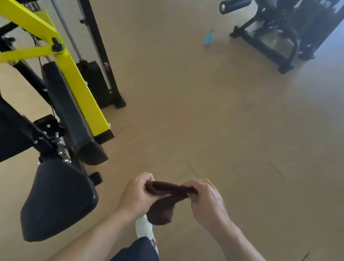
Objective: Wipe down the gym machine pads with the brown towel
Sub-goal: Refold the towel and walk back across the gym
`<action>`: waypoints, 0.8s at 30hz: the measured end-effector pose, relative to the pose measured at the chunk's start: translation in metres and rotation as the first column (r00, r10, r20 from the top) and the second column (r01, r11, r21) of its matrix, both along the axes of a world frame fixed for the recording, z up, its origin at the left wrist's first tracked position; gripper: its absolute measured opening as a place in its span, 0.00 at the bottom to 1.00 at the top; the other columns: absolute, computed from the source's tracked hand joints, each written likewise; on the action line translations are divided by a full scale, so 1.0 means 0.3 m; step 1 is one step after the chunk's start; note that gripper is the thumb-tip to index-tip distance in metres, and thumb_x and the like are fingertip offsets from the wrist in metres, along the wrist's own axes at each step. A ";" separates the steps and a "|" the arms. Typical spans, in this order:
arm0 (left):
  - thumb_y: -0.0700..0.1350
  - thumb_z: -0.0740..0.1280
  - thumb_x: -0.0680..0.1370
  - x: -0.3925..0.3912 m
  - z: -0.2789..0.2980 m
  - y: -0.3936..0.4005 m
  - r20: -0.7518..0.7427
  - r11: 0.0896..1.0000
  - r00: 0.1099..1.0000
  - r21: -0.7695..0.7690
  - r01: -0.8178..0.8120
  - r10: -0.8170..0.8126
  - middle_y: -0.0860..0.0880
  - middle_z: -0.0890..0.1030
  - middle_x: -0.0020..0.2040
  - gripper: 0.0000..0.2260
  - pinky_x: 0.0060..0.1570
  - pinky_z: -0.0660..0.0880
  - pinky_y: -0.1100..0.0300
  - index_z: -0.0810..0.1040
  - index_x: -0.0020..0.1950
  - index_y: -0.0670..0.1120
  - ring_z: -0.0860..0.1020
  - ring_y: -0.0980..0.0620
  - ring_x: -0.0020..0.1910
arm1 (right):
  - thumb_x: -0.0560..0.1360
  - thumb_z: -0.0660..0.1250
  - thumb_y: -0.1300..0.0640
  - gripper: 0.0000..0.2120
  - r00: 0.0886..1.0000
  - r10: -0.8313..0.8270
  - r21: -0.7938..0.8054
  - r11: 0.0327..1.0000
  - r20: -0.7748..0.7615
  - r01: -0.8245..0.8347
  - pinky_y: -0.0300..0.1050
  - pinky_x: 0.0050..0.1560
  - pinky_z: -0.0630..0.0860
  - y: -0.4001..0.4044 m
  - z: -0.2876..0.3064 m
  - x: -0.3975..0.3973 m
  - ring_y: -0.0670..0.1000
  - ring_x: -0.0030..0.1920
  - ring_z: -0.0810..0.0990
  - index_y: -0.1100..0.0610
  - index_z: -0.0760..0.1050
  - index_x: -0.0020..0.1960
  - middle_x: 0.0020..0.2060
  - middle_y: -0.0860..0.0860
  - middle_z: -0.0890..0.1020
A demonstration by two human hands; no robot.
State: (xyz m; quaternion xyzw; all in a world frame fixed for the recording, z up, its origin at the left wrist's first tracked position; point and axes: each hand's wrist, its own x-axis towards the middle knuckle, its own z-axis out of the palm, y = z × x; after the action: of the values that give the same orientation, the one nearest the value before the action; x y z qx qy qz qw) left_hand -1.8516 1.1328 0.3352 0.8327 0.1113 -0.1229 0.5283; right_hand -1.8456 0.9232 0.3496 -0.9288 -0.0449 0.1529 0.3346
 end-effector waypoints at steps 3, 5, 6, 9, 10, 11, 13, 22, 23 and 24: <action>0.44 0.82 0.68 0.182 -0.025 -0.076 -0.078 0.993 0.996 -0.109 -0.053 0.045 0.53 0.81 0.34 0.17 0.32 0.72 0.67 0.73 0.38 0.44 0.77 0.57 0.33 | 0.74 0.64 0.66 0.18 0.991 0.010 0.054 0.999 -0.131 -0.003 0.44 0.50 0.76 -0.089 0.015 0.159 0.47 0.48 0.79 0.45 0.82 0.50 0.41 0.39 0.81; 0.43 0.78 0.72 0.317 -0.056 -0.140 -0.151 0.977 0.985 -0.180 -0.111 0.084 0.49 0.85 0.44 0.12 0.37 0.75 0.69 0.77 0.46 0.44 0.83 0.55 0.44 | 0.74 0.64 0.67 0.18 0.987 0.027 0.098 0.995 -0.161 -0.011 0.45 0.51 0.76 -0.136 0.027 0.274 0.46 0.48 0.79 0.44 0.83 0.49 0.44 0.42 0.82; 0.43 0.77 0.74 0.385 -0.077 -0.176 -0.189 0.964 0.975 -0.218 -0.155 0.114 0.48 0.85 0.49 0.11 0.39 0.75 0.69 0.78 0.51 0.46 0.83 0.53 0.49 | 0.74 0.64 0.67 0.19 0.987 0.030 0.100 0.995 -0.155 -0.015 0.44 0.50 0.75 -0.156 0.031 0.334 0.46 0.48 0.78 0.45 0.84 0.49 0.45 0.43 0.82; 0.47 0.73 0.78 0.588 -0.108 -0.312 -0.344 0.914 0.936 -0.353 -0.201 0.073 0.47 0.82 0.56 0.11 0.46 0.78 0.65 0.78 0.59 0.47 0.81 0.53 0.51 | 0.74 0.64 0.68 0.17 0.991 0.031 0.088 0.996 -0.129 -0.019 0.37 0.50 0.71 -0.217 0.045 0.521 0.42 0.48 0.75 0.49 0.85 0.49 0.45 0.38 0.78; 0.49 0.70 0.80 0.651 -0.099 -0.363 -0.390 0.887 0.921 -0.423 -0.186 0.007 0.46 0.84 0.56 0.10 0.48 0.79 0.61 0.80 0.59 0.46 0.82 0.52 0.50 | 0.73 0.63 0.66 0.17 0.992 0.030 0.078 0.997 -0.125 -0.020 0.36 0.50 0.70 -0.240 0.053 0.582 0.41 0.48 0.74 0.49 0.86 0.48 0.44 0.36 0.76; 0.50 0.67 0.81 0.709 -0.081 -0.412 -0.418 0.850 0.907 -0.496 -0.178 -0.055 0.45 0.85 0.53 0.11 0.49 0.79 0.58 0.82 0.56 0.44 0.82 0.51 0.48 | 0.72 0.61 0.65 0.18 0.993 0.017 0.064 0.998 -0.114 -0.010 0.36 0.49 0.70 -0.266 0.065 0.640 0.40 0.47 0.73 0.48 0.86 0.47 0.42 0.37 0.75; 0.53 0.62 0.83 0.824 -0.030 -0.496 -0.431 0.785 0.892 -0.596 -0.169 -0.135 0.47 0.86 0.51 0.16 0.51 0.79 0.59 0.84 0.54 0.43 0.84 0.53 0.48 | 0.67 0.57 0.66 0.22 0.996 -0.068 0.054 0.996 -0.065 0.071 0.43 0.48 0.73 -0.327 0.084 0.749 0.44 0.45 0.75 0.47 0.86 0.43 0.41 0.40 0.77; 0.38 0.72 0.69 1.304 0.028 -0.824 -0.056 0.739 0.846 -0.521 0.428 -0.530 0.48 0.85 0.49 0.17 0.52 0.78 0.58 0.82 0.56 0.50 0.82 0.52 0.50 | 0.68 0.62 0.75 0.27 0.930 -0.365 0.139 0.924 0.045 0.356 0.35 0.45 0.74 -0.668 0.114 1.170 0.42 0.46 0.80 0.44 0.84 0.45 0.44 0.41 0.83; 0.36 0.72 0.69 1.360 0.018 -0.875 -0.029 0.760 0.842 -0.447 0.472 -0.539 0.49 0.86 0.48 0.18 0.51 0.78 0.58 0.82 0.55 0.53 0.83 0.51 0.50 | 0.68 0.63 0.74 0.27 0.923 -0.379 0.144 0.919 0.068 0.367 0.33 0.46 0.74 -0.714 0.102 1.220 0.41 0.47 0.79 0.43 0.83 0.47 0.44 0.38 0.82; 0.36 0.71 0.69 1.419 0.009 -0.927 -0.007 0.770 0.837 -0.398 0.499 -0.547 0.50 0.86 0.47 0.18 0.51 0.78 0.56 0.83 0.54 0.55 0.83 0.50 0.49 | 0.69 0.65 0.73 0.27 0.918 -0.385 0.143 0.918 0.091 0.370 0.33 0.47 0.73 -0.762 0.088 1.271 0.41 0.48 0.79 0.42 0.82 0.51 0.46 0.37 0.80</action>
State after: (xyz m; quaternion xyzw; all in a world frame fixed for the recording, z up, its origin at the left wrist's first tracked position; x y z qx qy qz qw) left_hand -1.4258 0.8547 0.3378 0.7026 -0.1189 -0.3351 0.6164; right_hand -1.4642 0.6946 0.3761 -0.9049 0.1064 0.0275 0.4111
